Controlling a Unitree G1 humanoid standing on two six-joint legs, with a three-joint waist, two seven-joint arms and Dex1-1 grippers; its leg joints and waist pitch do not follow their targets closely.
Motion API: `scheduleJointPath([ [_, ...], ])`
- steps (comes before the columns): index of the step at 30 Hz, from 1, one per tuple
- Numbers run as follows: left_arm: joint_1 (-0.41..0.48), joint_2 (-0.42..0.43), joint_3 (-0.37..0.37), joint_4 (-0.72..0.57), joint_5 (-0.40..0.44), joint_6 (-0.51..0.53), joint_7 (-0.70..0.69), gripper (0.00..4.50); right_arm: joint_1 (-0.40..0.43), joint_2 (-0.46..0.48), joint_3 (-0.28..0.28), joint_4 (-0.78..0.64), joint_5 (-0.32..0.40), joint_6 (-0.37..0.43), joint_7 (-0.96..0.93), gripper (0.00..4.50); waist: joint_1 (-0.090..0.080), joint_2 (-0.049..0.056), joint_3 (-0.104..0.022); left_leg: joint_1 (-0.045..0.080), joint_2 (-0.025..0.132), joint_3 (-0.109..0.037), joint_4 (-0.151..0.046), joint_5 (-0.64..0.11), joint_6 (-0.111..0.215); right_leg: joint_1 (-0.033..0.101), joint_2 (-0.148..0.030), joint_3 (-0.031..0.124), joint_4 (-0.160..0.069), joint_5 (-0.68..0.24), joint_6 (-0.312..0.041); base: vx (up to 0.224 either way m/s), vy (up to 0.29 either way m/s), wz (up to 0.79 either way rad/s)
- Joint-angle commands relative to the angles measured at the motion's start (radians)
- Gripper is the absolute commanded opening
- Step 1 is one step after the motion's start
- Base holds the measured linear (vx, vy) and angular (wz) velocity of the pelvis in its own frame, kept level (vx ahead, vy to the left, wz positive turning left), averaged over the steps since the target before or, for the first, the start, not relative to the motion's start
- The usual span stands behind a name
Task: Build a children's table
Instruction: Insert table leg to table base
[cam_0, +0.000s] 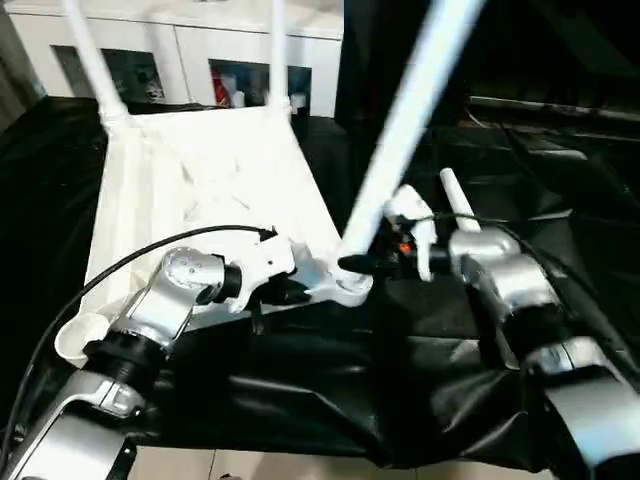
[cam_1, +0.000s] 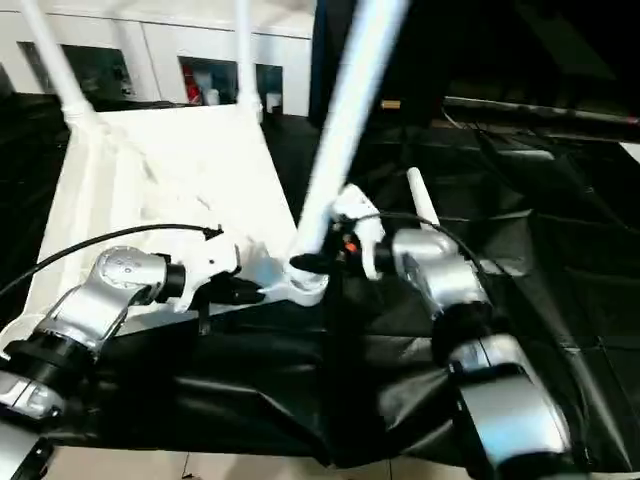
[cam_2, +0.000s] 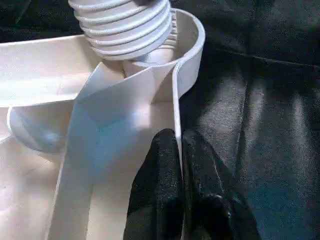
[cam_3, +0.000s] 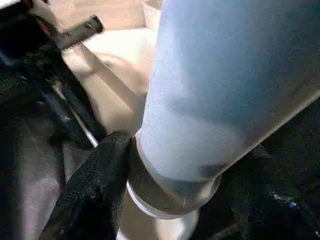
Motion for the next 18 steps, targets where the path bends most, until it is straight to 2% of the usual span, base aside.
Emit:
scheduleJointPath([
  [1,0.005,-0.002,-0.053,-0.007,0.024,-0.01,-0.044,0.0,-0.015,-0.017,0.024,0.032,-0.023,-0.001,-0.002,2.38,-0.003,0.003,-0.068,0.001,0.021,0.011,-0.056,-0.042,0.075,0.067,-0.052,0.057,-0.047,0.026,-0.281,0.0,0.0,0.0],
  [5,0.001,0.003,-0.054,-0.001,0.031,-0.006,-0.042,0.0,-0.051,-0.035,0.027,0.044,-0.017,0.017,0.042,2.38,-0.005,0.001,-0.067,-0.001,0.021,0.011,-0.056,-0.061,0.067,0.068,-0.052,0.057,-0.049,0.0,-0.274,0.0,0.0,0.0],
  [10,0.0,0.001,-0.054,0.007,0.036,-0.004,-0.034,0.0,-0.052,-0.056,0.028,0.014,-0.009,0.04,0.128,2.38,-0.003,-0.004,-0.068,-0.005,0.02,0.011,-0.052,-0.043,0.087,0.07,-0.051,0.056,-0.045,0.027,-0.276,0.0,0.0,0.0],
  [18,0.005,0.002,-0.059,-0.001,0.033,-0.008,-0.053,0.0,-0.053,-0.061,0.044,-0.006,-0.003,0.062,0.168,2.38,-0.002,-0.003,-0.069,-0.003,0.022,0.01,-0.051,-0.043,0.082,0.068,-0.052,0.055,-0.044,0.012,-0.278,0.0,0.0,0.0],
])
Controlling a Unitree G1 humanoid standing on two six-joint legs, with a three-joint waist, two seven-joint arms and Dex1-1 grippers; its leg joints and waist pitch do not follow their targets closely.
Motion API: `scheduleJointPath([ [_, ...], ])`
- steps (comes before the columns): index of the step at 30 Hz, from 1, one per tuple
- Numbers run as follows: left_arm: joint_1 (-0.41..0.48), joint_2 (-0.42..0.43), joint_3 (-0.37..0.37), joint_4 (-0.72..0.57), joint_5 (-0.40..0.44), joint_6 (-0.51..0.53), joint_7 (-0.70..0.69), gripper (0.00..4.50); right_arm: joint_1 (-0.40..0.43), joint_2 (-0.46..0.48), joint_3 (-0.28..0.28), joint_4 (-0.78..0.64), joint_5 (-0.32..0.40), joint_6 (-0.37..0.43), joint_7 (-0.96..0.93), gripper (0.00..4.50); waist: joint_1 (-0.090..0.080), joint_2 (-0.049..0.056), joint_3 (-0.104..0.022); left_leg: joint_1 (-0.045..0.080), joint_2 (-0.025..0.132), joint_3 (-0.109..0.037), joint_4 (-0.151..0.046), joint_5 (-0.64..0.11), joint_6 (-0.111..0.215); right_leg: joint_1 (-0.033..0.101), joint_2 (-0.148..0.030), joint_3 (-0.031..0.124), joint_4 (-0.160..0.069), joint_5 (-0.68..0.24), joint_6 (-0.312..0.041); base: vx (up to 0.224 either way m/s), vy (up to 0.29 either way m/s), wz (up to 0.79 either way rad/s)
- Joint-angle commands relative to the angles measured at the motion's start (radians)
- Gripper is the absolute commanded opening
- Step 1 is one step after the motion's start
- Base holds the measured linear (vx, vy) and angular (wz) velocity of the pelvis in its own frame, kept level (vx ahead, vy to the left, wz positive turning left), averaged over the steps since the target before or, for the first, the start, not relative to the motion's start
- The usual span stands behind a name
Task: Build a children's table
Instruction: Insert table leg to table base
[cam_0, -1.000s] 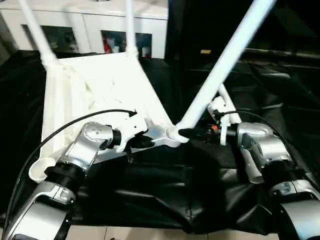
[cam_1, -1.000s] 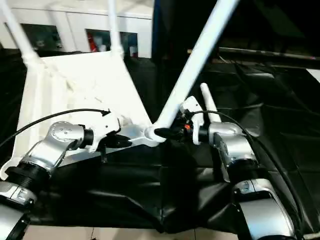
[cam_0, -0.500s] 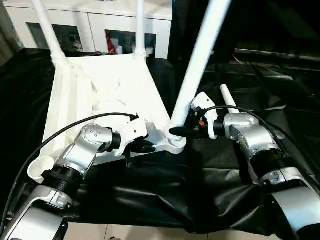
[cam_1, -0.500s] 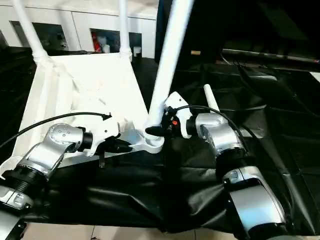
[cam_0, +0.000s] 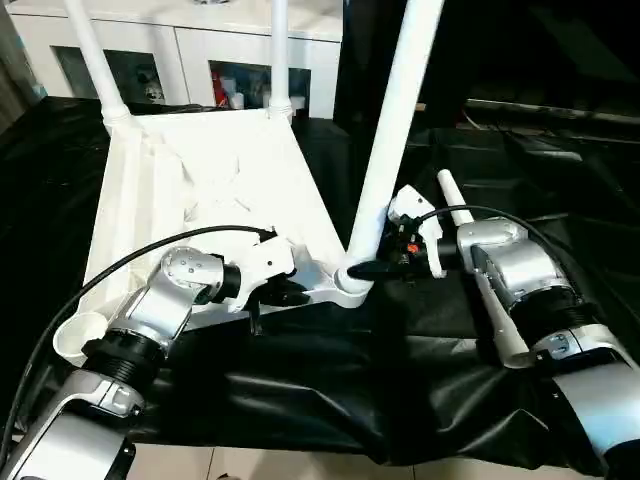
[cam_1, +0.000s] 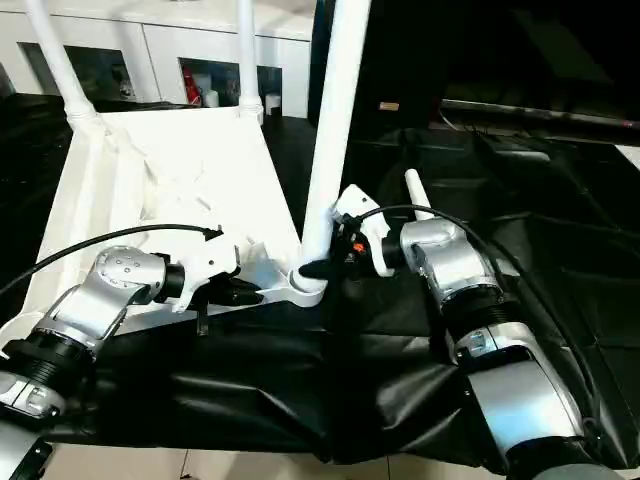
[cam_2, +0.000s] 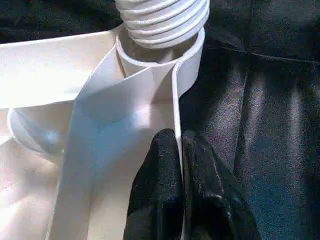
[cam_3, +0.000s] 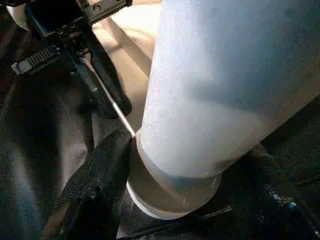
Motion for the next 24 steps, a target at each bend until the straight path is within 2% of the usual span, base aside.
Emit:
scheduleJointPath([
  [1,0.007,-0.002,-0.059,-0.001,0.022,-0.008,-0.047,0.0,-0.015,-0.01,0.012,-0.024,0.009,0.001,0.011,2.38,0.001,0.002,-0.07,-0.003,0.02,0.009,-0.055,-0.041,0.083,0.067,-0.051,0.055,-0.05,0.014,-0.279,0.0,0.0,0.0],
  [6,0.014,0.001,-0.068,-0.026,0.012,0.003,-0.088,0.0,-0.022,0.017,0.017,0.012,-0.021,-0.023,-0.014,2.38,0.003,0.002,-0.07,-0.001,0.021,0.01,-0.055,-0.035,0.083,0.066,-0.052,0.055,-0.05,0.018,-0.284,0.0,0.0,0.0],
  [13,0.014,0.005,-0.067,-0.03,0.011,0.005,-0.095,0.0,-0.025,0.027,0.023,0.018,-0.027,-0.022,-0.014,2.37,0.003,0.001,-0.07,-0.002,0.021,0.009,-0.056,-0.057,0.068,0.067,-0.052,0.056,-0.051,-0.008,-0.272,0.0,0.0,0.0],
  [19,0.015,0.005,-0.064,-0.029,0.015,0.004,-0.092,0.0,-0.021,0.033,0.022,0.021,-0.028,-0.026,-0.022,2.36,0.003,0.002,-0.069,-0.002,0.021,0.009,-0.056,-0.05,0.07,0.067,-0.051,0.055,-0.05,0.003,-0.273,0.0,0.0,0.0],
  [21,0.014,0.004,-0.063,-0.027,0.017,0.003,-0.09,0.0,-0.018,0.035,0.016,0.021,-0.025,-0.027,-0.027,2.36,0.002,0.001,-0.07,-0.002,0.02,0.009,-0.056,-0.049,0.069,0.067,-0.051,0.055,-0.05,0.004,-0.273,0.0,0.0,0.0],
  [22,0.012,0.002,-0.061,-0.023,0.019,0.002,-0.086,0.0,-0.008,0.039,-0.003,0.023,-0.014,-0.03,-0.048,2.36,0.003,0.004,-0.07,-0.002,0.02,0.009,-0.056,-0.049,0.069,0.067,-0.052,0.055,-0.05,0.005,-0.273,0.0,0.0,0.0],
  [24,0.01,0.0,-0.059,-0.019,0.02,0.0,-0.081,0.0,0.008,0.044,-0.029,0.023,0.002,-0.03,-0.073,2.36,0.002,0.003,-0.069,-0.003,0.02,0.009,-0.057,-0.054,0.066,0.067,-0.052,0.056,-0.051,-0.003,-0.27,0.0,0.0,0.0],
])
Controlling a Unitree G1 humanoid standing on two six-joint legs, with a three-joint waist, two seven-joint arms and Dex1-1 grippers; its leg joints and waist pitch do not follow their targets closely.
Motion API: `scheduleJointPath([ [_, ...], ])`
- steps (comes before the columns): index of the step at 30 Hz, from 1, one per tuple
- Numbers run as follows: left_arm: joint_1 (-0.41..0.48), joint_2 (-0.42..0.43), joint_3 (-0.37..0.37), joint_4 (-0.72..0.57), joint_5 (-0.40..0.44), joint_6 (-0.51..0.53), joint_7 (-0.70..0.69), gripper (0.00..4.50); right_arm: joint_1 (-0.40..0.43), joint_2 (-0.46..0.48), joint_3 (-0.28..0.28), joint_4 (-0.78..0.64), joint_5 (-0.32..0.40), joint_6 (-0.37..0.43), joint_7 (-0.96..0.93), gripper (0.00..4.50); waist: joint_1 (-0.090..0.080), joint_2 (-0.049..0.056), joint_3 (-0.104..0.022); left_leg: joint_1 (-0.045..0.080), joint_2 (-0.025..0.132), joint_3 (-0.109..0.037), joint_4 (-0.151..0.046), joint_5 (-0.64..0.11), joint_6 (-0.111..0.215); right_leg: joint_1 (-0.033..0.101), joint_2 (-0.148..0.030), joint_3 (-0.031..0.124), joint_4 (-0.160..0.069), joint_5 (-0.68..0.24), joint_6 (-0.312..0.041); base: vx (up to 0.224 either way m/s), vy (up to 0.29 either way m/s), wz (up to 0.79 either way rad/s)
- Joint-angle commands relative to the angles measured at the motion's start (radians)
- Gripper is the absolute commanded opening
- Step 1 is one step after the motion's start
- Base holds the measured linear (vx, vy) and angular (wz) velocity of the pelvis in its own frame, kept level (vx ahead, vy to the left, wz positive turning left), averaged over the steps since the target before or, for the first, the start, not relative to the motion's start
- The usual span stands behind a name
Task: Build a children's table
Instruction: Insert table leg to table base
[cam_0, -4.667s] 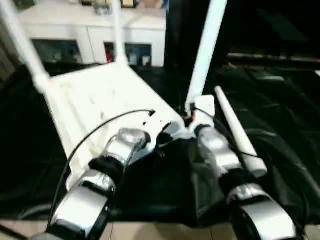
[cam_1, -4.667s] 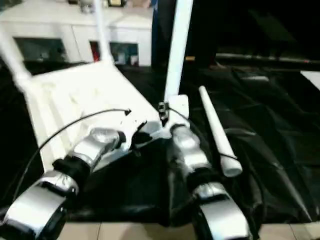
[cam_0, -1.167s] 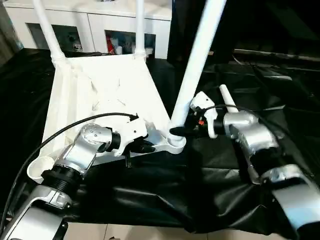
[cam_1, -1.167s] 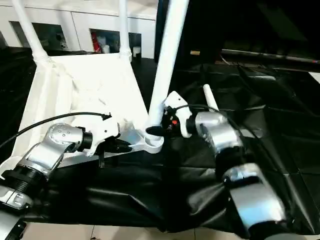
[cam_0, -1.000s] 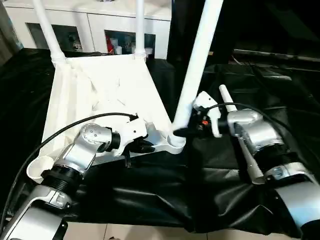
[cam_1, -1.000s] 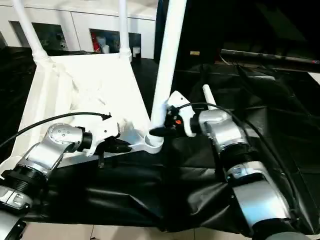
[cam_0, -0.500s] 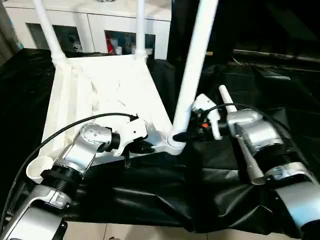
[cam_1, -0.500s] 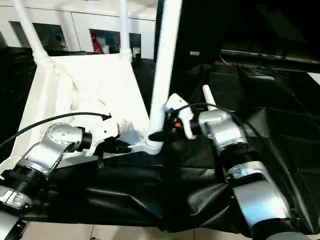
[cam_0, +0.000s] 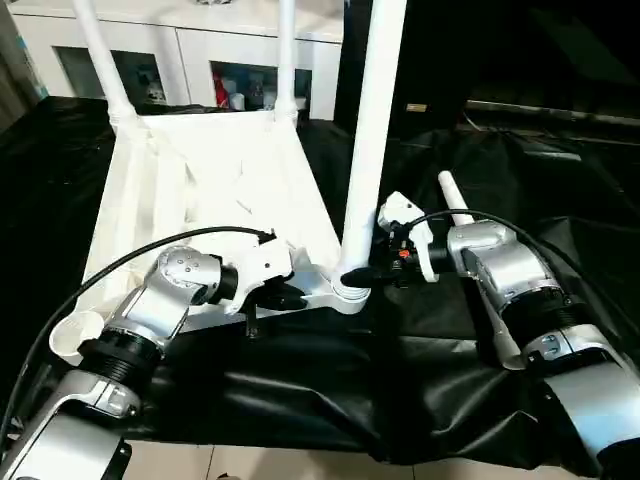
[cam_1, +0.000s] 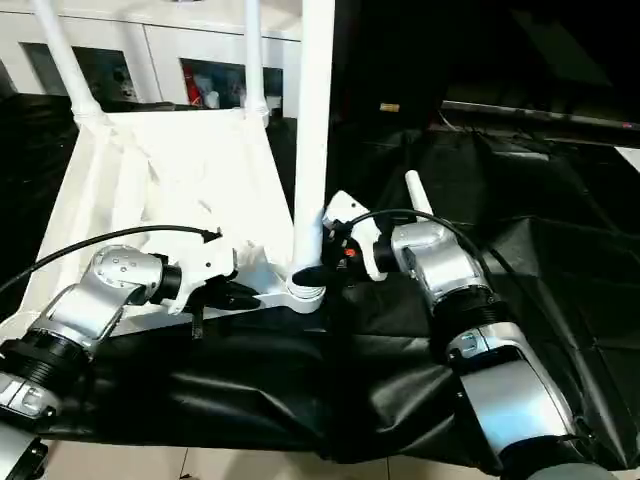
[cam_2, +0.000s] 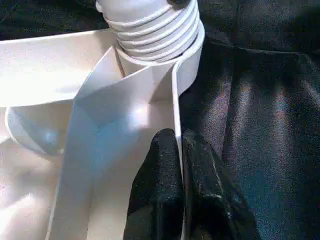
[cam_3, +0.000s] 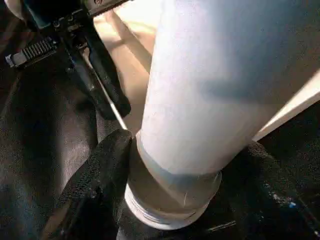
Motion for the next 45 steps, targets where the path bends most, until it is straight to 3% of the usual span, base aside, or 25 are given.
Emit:
scheduleJointPath([
  [1,0.007,-0.016,-0.056,-0.005,0.018,-0.006,-0.035,0.0,0.021,0.007,-0.049,0.007,0.032,-0.019,-0.065,2.36,0.001,0.009,-0.069,-0.002,0.02,0.008,-0.059,-0.065,0.062,0.066,-0.053,0.056,-0.055,-0.014,-0.269,0.0,0.0,0.0],
  [6,0.003,-0.015,-0.054,0.001,0.019,-0.009,-0.033,0.0,0.09,0.019,-0.09,-0.019,0.06,-0.025,-0.111,2.34,0.002,0.011,-0.07,0.002,0.021,0.008,-0.06,-0.072,0.053,0.066,-0.052,0.056,-0.056,0.001,-0.27,0.0,0.0,0.0],
  [8,-0.001,-0.012,-0.053,0.007,0.021,-0.014,-0.033,0.0,0.154,0.035,-0.115,-0.05,0.085,-0.027,-0.139,2.32,0.004,0.02,-0.071,0.002,0.019,0.008,-0.06,-0.063,0.055,0.065,-0.05,0.056,-0.055,0.028,-0.276,0.0,0.0,0.0],
  [11,-0.003,-0.012,-0.053,0.012,0.023,-0.017,-0.035,0.0,0.194,0.046,-0.126,-0.067,0.096,-0.033,-0.151,2.24,0.004,0.013,-0.072,0.001,0.019,0.007,-0.061,-0.071,0.056,0.068,-0.051,0.055,-0.054,0.031,-0.275,0.0,0.0,0.0],
  [12,-0.003,-0.012,-0.053,0.014,0.024,-0.018,-0.035,0.0,0.202,0.048,-0.128,-0.072,0.097,-0.034,-0.153,2.24,0.004,0.021,-0.07,0.002,0.019,0.007,-0.062,-0.086,0.05,0.067,-0.05,0.055,-0.059,0.012,-0.271,0.0,0.0,0.0],
  [14,-0.004,-0.012,-0.054,0.015,0.025,-0.019,-0.037,0.0,0.212,0.05,-0.129,-0.079,0.098,-0.036,-0.156,2.08,0.004,0.019,-0.068,0.002,0.019,0.007,-0.064,-0.107,0.042,0.068,-0.052,0.055,-0.062,-0.022,-0.263,0.0,0.0,0.0],
  [15,-0.007,-0.011,-0.055,0.021,0.027,-0.023,-0.041,0.0,0.22,0.055,-0.132,-0.088,0.103,-0.037,-0.166,2.06,0.004,0.027,-0.069,0.004,0.019,0.006,-0.065,-0.117,0.032,0.067,-0.052,0.055,-0.065,-0.039,-0.259,0.0,0.0,0.0],
  [23,-0.011,-0.01,-0.055,0.031,0.035,-0.036,-0.036,0.0,0.236,0.057,-0.133,-0.134,0.118,-0.034,-0.179,1.99,0.006,0.026,-0.071,0.003,0.019,0.005,-0.064,-0.104,0.033,0.068,-0.051,0.055,-0.06,-0.001,-0.265,0.0,0.0,0.0],
  [27,-0.033,-0.034,-0.01,0.067,0.036,-0.078,0.063,0.0,0.244,0.059,-0.134,-0.147,0.125,-0.041,-0.19,1.99,0.009,0.025,-0.069,0.005,0.018,0.006,-0.065,-0.121,0.032,0.067,-0.05,0.056,-0.064,-0.017,-0.26,0.0,0.0,0.0],
  [28,-0.035,-0.035,-0.006,0.067,0.031,-0.078,0.06,0.29,0.244,0.059,-0.134,-0.148,0.126,-0.04,-0.191,1.99,0.012,0.025,-0.068,0.007,0.019,0.007,-0.066,-0.133,0.027,0.065,-0.051,0.056,-0.067,-0.042,-0.255,0.0,0.0,0.0],
  [29,-0.038,-0.036,0.001,0.068,0.023,-0.078,0.056,0.29,0.245,0.06,-0.134,-0.15,0.126,-0.039,-0.192,1.99,0.014,0.026,-0.068,0.007,0.019,0.006,-0.067,-0.139,0.025,0.066,-0.052,0.056,-0.068,-0.057,-0.252,0.0,0.0,0.0],
  [30,-0.049,-0.04,0.047,0.059,-0.032,-0.067,0.039,0.58,0.249,0.061,-0.133,-0.157,0.128,-0.037,-0.194,1.99,0.016,0.026,-0.066,0.007,0.018,0.007,-0.069,-0.16,0.016,0.064,-0.052,0.056,-0.073,-0.102,-0.238,0.0,0.0,0.0],
  [34,-0.058,-0.043,0.106,0.036,-0.118,-0.03,-0.009,0.81,0.25,0.064,-0.133,-0.161,0.13,-0.036,-0.197,1.99,0.018,0.027,-0.068,0.002,0.018,0.005,-0.068,-0.139,0.013,0.065,-0.052,0.055,-0.068,-0.073,-0.243,0.0,0.0,0.0],
  [35,-0.068,-0.043,0.174,0.005,-0.231,0.039,-0.071,0.93,0.248,0.067,-0.133,-0.159,0.134,-0.037,-0.201,1.98,0.019,0.03,-0.068,0.002,0.017,0.007,-0.067,-0.134,0.009,0.066,-0.053,0.055,-0.064,-0.057,-0.254,0.0,0.0,0.0],
  [40,-0.082,-0.064,0.248,0.005,-0.332,0.099,-0.087,1.4,0.247,0.07,-0.132,-0.159,0.137,-0.039,-0.205,1.98,0.018,0.031,-0.065,0.002,0.016,0.009,-0.067,-0.152,0.014,0.064,-0.047,0.053,-0.067,-0.067,-0.263,0.0,0.0,0.0],
  [42,-0.097,-0.12,0.314,0.024,-0.408,0.144,-0.049,1.52,0.247,0.073,-0.132,-0.163,0.139,-0.037,-0.208,1.98,0.019,0.03,-0.065,0.0,0.015,0.01,-0.065,-0.145,0.016,0.067,-0.049,0.053,-0.069,-0.076,-0.26,0.0,0.0,0.0],
  [45,-0.105,-0.163,0.353,0.01,-0.467,0.208,-0.003,1.82,0.246,0.075,-0.131,-0.164,0.14,-0.037,-0.209,1.98,0.02,0.029,-0.066,-0.001,0.016,0.009,-0.065,-0.137,0.023,0.067,-0.049,0.053,-0.069,-0.072,-0.258,0.0,0.0,0.0],
])
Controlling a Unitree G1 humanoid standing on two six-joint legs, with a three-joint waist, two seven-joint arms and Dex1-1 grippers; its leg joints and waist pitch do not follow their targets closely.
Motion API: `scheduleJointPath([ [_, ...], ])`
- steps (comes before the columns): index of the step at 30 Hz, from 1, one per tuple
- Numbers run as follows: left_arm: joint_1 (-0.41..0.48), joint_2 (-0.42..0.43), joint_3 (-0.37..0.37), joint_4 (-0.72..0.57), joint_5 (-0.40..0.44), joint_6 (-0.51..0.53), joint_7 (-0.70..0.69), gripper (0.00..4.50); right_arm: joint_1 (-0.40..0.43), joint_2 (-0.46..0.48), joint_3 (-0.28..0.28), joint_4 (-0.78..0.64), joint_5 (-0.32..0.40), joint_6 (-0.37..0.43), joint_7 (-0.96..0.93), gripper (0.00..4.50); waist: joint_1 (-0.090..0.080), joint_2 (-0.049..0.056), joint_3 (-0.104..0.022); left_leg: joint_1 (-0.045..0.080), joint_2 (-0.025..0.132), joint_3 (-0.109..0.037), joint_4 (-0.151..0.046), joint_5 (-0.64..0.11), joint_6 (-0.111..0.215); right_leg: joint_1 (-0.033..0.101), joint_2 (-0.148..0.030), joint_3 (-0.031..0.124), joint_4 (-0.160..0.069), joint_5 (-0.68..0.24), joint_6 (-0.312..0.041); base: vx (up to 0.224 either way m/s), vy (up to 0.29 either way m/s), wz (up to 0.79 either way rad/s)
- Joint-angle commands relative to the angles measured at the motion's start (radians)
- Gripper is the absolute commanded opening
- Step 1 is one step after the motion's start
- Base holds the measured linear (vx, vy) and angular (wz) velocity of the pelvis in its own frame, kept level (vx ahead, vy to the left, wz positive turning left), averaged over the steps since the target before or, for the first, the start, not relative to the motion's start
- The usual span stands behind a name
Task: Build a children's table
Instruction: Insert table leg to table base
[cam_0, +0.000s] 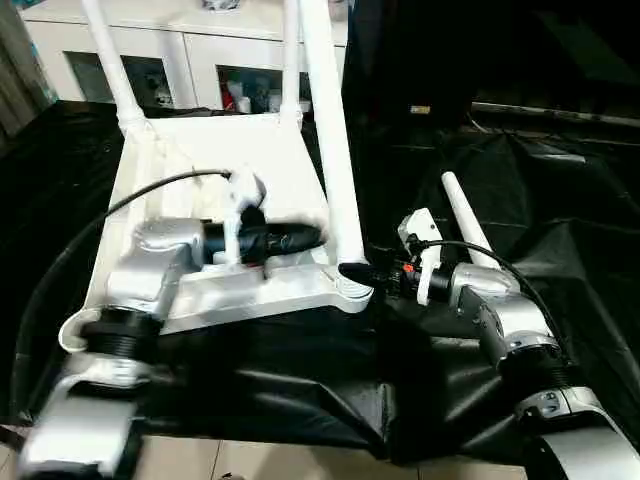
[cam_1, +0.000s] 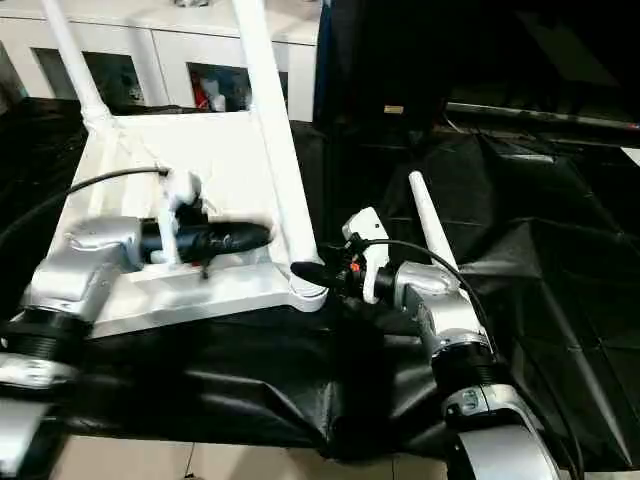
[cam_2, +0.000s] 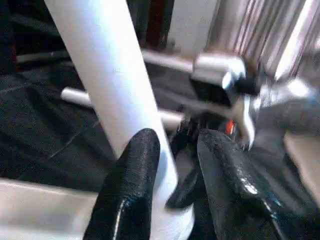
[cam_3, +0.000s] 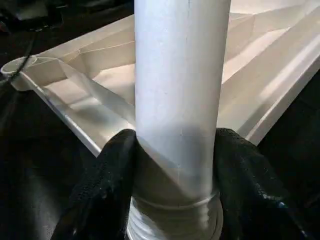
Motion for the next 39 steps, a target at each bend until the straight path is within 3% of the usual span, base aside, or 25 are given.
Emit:
scheduleJointPath([
  [1,-0.025,-0.017,0.03,-0.011,-0.041,0.046,0.037,1.97,0.012,-0.001,0.008,0.005,-0.008,0.013,-0.008,1.98,-0.002,0.015,-0.067,-0.003,0.013,0.009,-0.065,-0.137,0.032,0.066,-0.048,0.053,-0.067,-0.072,-0.258,0.0,0.0,0.0],
  [6,-0.068,-0.075,0.039,0.109,0.015,0.013,0.173,2.31,0.008,0.003,0.008,0.006,-0.006,0.011,-0.01,1.98,-0.002,0.014,-0.066,0.0,0.01,0.008,-0.064,-0.132,0.043,0.064,-0.046,0.053,-0.077,-0.096,-0.236,0.0,0.0,0.0],
  [10,-0.083,-0.081,0.042,0.136,0.023,0.004,0.203,2.58,0.007,0.006,0.008,0.006,-0.006,0.01,-0.013,1.98,-0.002,0.013,-0.068,-0.003,0.012,0.005,-0.065,-0.125,0.047,0.067,-0.048,0.052,-0.074,-0.082,-0.228,0.0,0.0,0.0],
  [16,-0.12,-0.082,0.083,0.195,0.008,0.024,0.289,3.21,0.001,0.014,0.012,0.008,-0.009,0.008,-0.017,1.95,-0.003,0.013,-0.068,-0.002,0.012,0.006,-0.064,-0.115,0.052,0.067,-0.048,0.051,-0.072,-0.059,-0.246,0.0,0.0,0.0],
  [21,-0.139,-0.109,0.145,0.171,-0.086,0.071,0.246,3.63,0.004,0.016,0.014,0.005,-0.012,0.008,-0.014,1.95,-0.001,0.009,-0.066,-0.003,0.012,0.006,-0.064,-0.123,0.05,0.068,-0.05,0.052,-0.073,-0.069,-0.253,0.0,0.0,0.0],
  [24,-0.135,-0.125,0.141,0.113,-0.147,0.129,0.168,3.85,0.006,0.017,0.018,0.004,-0.015,0.007,-0.011,1.95,0.001,0.007,-0.067,-0.004,0.012,0.007,-0.064,-0.095,0.059,0.069,-0.051,0.052,-0.068,-0.045,-0.265,0.0,0.0,0.0],
  [26,-0.132,-0.134,0.123,0.094,-0.154,0.152,0.145,3.97,0.008,0.017,0.02,0.003,-0.016,0.007,-0.01,1.95,0.0,0.008,-0.066,-0.005,0.013,0.008,-0.064,-0.093,0.064,0.068,-0.05,0.051,-0.068,-0.039,-0.269,0.0,0.0,0.0],
  [30,-0.164,-0.153,0.108,0.184,-0.081,0.116,0.225,4.43,0.005,0.017,0.023,0.004,-0.018,0.007,-0.007,1.93,-0.005,0.007,-0.063,-0.004,0.01,0.008,-0.064,-0.121,0.065,0.067,-0.049,0.051,-0.081,-0.115,-0.237,0.0,0.0,0.0],
  [32,-0.172,-0.154,0.116,0.206,-0.075,0.102,0.246,4.47,0.002,0.018,0.024,0.007,-0.019,0.005,-0.007,1.93,-0.005,0.005,-0.066,-0.006,0.011,0.006,-0.064,-0.107,0.065,0.07,-0.05,0.051,-0.077,-0.095,-0.234,0.0,0.0,0.0],
  [39,-0.175,-0.157,0.149,0.175,-0.115,0.151,0.263,3.69,0.002,0.015,0.028,0.008,-0.023,0.002,0.001,1.93,-0.01,0.007,-0.065,-0.005,0.012,0.007,-0.063,-0.094,0.079,0.069,-0.05,0.051,-0.074,-0.052,-0.261,0.0,0.0,0.0],
])
